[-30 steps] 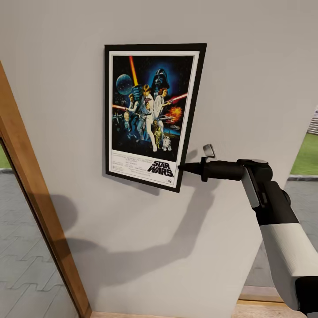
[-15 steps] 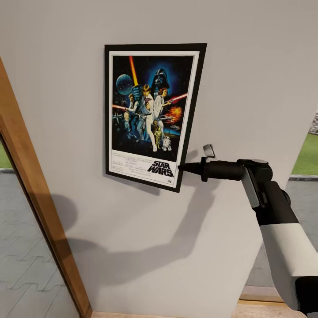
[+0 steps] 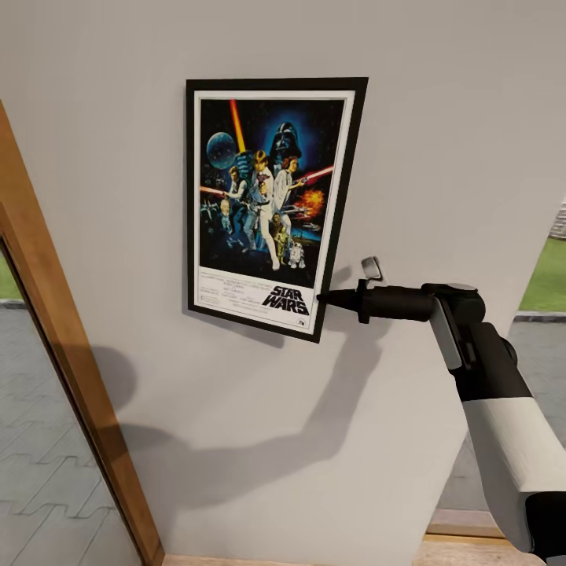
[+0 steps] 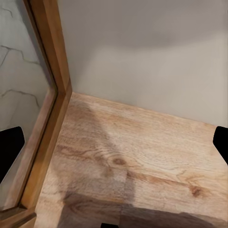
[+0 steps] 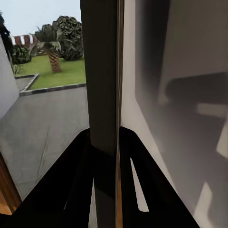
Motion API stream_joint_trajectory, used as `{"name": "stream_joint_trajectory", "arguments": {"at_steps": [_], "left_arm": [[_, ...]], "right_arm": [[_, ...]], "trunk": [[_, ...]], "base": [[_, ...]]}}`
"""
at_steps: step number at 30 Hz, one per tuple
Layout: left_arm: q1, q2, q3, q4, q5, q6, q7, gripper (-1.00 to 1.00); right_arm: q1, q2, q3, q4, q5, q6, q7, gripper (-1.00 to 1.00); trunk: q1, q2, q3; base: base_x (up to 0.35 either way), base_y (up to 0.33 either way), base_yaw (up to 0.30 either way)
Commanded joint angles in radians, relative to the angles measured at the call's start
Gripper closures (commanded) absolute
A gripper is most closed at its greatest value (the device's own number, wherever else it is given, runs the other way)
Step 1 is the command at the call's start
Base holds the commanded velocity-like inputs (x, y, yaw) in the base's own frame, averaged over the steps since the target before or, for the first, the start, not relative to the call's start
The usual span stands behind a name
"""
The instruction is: Pick up the poster from the kitchen countertop and hang it on one of the wall nails in the kitchen.
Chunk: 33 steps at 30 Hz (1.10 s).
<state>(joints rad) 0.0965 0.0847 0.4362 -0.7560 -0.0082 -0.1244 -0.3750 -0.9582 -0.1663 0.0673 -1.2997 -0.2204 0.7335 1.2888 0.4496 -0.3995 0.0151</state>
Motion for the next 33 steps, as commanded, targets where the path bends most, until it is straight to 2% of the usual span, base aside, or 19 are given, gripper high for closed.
{"name": "stream_joint_trajectory", "arguments": {"at_steps": [1,33], "left_arm": [[0.000,0.000,0.003,0.000,-0.001,-0.002,-0.005,-1.00],[0.000,0.000,0.003,-0.002,-0.001,-0.003,-0.005,-1.00]], "right_arm": [[0.000,-0.001,0.002,0.000,-0.008,0.010,0.000,1.00],[0.001,-0.001,0.003,0.000,-0.008,0.009,0.000,1.00]], "trunk": [[0.000,-0.001,0.000],[0.000,-0.001,0.000]], "base": [[0.000,0.000,0.000],[0.000,0.000,0.000]]}}
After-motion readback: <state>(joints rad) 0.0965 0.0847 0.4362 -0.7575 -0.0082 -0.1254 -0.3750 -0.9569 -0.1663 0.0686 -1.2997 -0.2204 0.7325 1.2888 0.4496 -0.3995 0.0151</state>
